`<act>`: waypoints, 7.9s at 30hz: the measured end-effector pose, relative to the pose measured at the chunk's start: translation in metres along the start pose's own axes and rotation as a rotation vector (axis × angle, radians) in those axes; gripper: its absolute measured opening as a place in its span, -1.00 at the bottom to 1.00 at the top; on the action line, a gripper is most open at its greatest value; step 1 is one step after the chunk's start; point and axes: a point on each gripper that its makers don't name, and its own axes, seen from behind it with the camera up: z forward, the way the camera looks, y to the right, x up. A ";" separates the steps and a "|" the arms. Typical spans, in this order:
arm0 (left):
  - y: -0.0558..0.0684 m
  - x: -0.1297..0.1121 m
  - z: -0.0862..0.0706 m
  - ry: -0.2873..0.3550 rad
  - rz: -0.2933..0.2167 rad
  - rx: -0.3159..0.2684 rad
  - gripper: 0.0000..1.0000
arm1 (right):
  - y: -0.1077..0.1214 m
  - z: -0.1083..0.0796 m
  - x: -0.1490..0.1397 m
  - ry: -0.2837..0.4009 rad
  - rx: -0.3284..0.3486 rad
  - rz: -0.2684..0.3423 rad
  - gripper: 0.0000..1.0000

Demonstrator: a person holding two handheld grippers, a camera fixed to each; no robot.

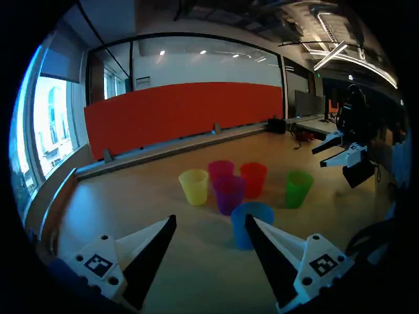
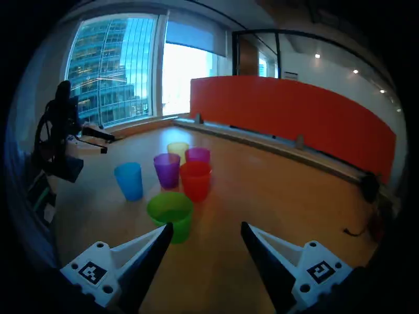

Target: Pour water

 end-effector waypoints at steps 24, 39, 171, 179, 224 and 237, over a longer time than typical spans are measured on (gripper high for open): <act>-0.047 0.049 -0.023 0.257 -0.121 0.233 0.95 | 0.076 -0.036 0.076 0.298 -0.393 0.103 1.00; -0.070 0.066 -0.029 0.335 -0.143 0.335 0.95 | 0.115 -0.066 0.093 0.425 -0.610 0.153 1.00; -0.063 -0.005 0.021 0.319 -0.155 0.440 0.95 | 0.125 -0.064 0.033 0.484 -0.669 0.147 0.98; -0.064 -0.005 0.021 0.319 -0.155 0.439 0.95 | 0.124 -0.055 0.024 0.465 -0.665 0.148 0.98; -0.063 -0.006 0.021 0.320 -0.155 0.439 0.95 | 0.131 -0.047 0.004 0.402 -0.687 0.156 0.98; -0.064 -0.006 0.020 0.320 -0.155 0.439 0.95 | 0.130 -0.046 0.003 0.399 -0.685 0.157 0.99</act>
